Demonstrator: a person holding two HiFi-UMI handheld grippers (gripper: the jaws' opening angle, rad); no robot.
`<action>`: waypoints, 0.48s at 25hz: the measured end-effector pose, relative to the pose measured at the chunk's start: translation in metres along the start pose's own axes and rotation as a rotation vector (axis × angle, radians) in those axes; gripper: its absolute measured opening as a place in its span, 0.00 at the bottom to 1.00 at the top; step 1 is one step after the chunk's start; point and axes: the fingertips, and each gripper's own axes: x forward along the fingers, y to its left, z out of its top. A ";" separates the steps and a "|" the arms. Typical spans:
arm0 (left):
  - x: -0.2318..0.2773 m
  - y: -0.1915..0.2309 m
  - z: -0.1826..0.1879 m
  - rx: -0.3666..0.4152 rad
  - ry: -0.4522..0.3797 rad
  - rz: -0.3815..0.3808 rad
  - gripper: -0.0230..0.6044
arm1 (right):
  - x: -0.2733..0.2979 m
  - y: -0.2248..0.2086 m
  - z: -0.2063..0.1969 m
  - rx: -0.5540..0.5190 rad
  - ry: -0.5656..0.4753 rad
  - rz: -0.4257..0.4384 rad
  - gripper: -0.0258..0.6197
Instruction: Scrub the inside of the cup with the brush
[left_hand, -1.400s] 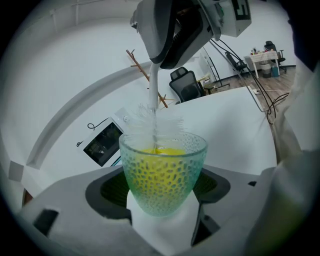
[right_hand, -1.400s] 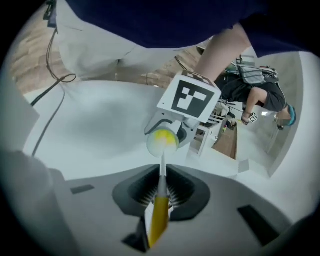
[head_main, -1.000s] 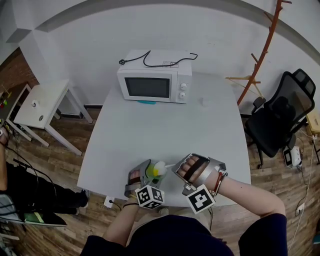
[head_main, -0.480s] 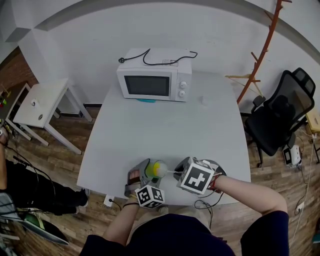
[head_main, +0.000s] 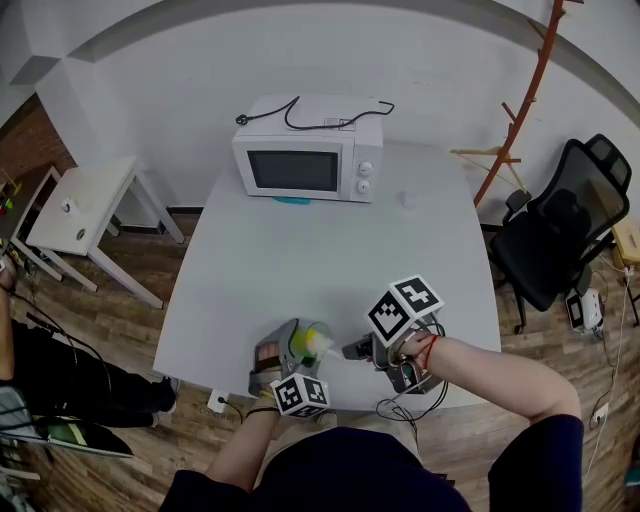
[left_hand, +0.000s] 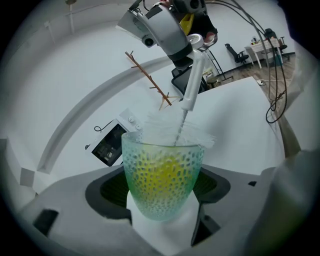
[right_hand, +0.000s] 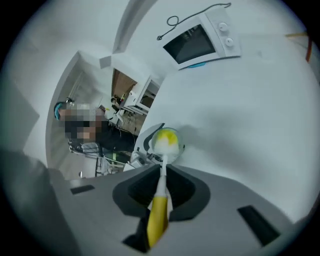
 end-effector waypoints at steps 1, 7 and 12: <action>0.000 0.001 0.000 0.006 0.000 0.002 0.65 | 0.000 0.000 0.000 0.020 -0.004 0.009 0.12; 0.005 -0.001 0.002 0.006 -0.008 0.001 0.65 | -0.002 -0.005 0.000 -0.012 -0.017 -0.013 0.12; 0.010 0.001 -0.002 -0.013 -0.030 -0.001 0.65 | -0.011 -0.009 -0.004 -0.065 -0.050 -0.031 0.12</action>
